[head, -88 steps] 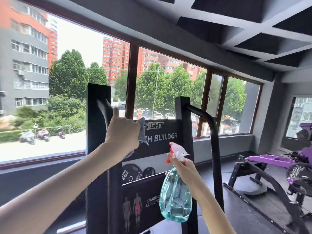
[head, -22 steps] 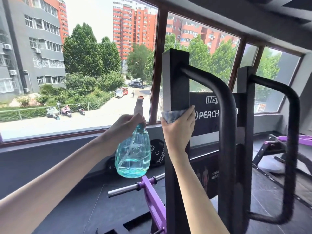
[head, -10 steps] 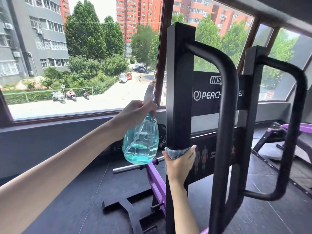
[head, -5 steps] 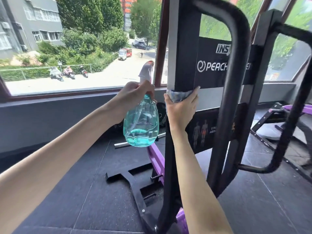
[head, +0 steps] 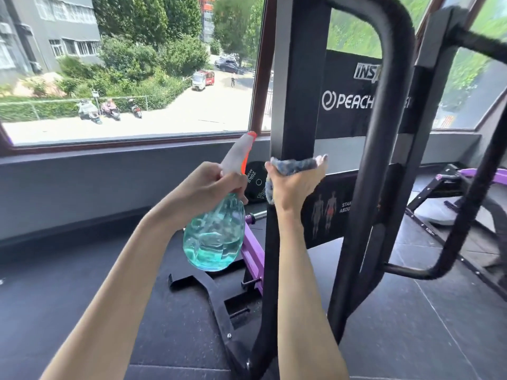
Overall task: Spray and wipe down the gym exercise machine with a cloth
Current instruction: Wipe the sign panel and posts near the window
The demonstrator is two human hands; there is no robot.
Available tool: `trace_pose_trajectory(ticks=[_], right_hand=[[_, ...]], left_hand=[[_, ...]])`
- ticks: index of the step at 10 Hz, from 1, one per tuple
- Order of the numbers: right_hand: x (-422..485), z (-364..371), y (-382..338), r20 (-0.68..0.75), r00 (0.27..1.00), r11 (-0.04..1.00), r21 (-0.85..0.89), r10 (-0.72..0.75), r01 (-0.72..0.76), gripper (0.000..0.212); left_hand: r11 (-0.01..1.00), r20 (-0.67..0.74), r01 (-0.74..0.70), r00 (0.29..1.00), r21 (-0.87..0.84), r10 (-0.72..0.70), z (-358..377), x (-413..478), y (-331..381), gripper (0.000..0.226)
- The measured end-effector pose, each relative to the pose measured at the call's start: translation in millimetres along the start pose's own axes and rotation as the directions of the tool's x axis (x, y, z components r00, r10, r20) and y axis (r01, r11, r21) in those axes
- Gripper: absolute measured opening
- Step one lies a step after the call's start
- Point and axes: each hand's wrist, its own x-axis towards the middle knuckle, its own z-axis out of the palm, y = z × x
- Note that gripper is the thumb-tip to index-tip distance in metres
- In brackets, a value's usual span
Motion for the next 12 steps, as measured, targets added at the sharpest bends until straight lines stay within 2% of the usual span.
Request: trace_pose_trajectory(ticks=[1,2,3,4,5,6,7,8,9,10,11,12], right_hand=[[9.8,3.6,-16.5,0.099,0.993,0.996,0.051,0.063,-0.068,0.109],[-16.6,-3.0,-1.1,0.002,0.999,0.999,-0.021,0.042,-0.042,0.096],[-77.2,-25.9,20.7,-0.029,0.997,0.987,-0.143,0.071,-0.075,0.092],[-76.6,-21.6,21.3,-0.029,0.993,0.984,-0.136,0.111,-0.114,0.096],[-22.3,0.8,-18.6,-0.028,0.993,0.985,-0.127,0.118,-0.121,0.107],[13.9,12.6,-42.4,-0.022,0.998,0.992,-0.116,0.052,-0.054,0.115],[-9.2,3.8,-19.8,-0.047,0.998,0.993,-0.112,-0.049,0.044,0.103],[-60.9,-17.5,15.3,-0.011,0.999,0.992,-0.118,0.031,-0.032,0.096],[-93.5,-30.4,37.8,0.057,0.981,0.975,-0.137,0.184,-0.175,0.102],[-71.1,-19.3,15.8,0.021,0.983,0.972,-0.151,0.184,-0.179,0.108],[-9.1,2.6,-28.7,0.014,0.996,0.98,-0.178,0.088,-0.084,0.113],[5.4,6.8,-34.7,0.039,0.998,0.988,-0.145,0.057,-0.05,0.114]], left_hand=[[0.986,-0.058,0.022,0.998,-0.164,-0.032,16.9,-8.9,-4.5,0.037],[0.974,-0.114,0.052,0.99,-0.22,-0.079,24.7,-6.7,-9.7,0.035],[0.969,-0.203,0.052,0.974,-0.24,-0.102,26.9,1.1,-15.5,0.036],[0.961,-0.246,0.052,0.962,-0.271,-0.121,25.1,6.4,-18.6,0.034],[0.965,-0.256,0.052,0.959,-0.256,-0.119,24.6,10.1,-22.8,0.035],[0.97,-0.233,0.058,0.966,-0.238,-0.115,27.0,10.5,-23.9,0.036],[0.96,-0.219,0.064,0.968,-0.271,-0.127,30.4,12.1,-26.1,0.036],[0.957,-0.225,0.069,0.965,-0.281,-0.136,29.6,12.5,-27.2,0.036],[0.957,-0.24,0.065,0.961,-0.284,-0.137,27.0,12.3,-26.2,0.035],[0.955,-0.228,0.058,0.965,-0.29,-0.128,27.9,11.3,-25.3,0.033],[0.934,-0.189,0.094,0.968,-0.345,-0.168,35.2,8.4,-29.2,0.033],[0.912,-0.166,0.125,0.965,-0.391,-0.204,40.5,6.8,-31.4,0.033]])
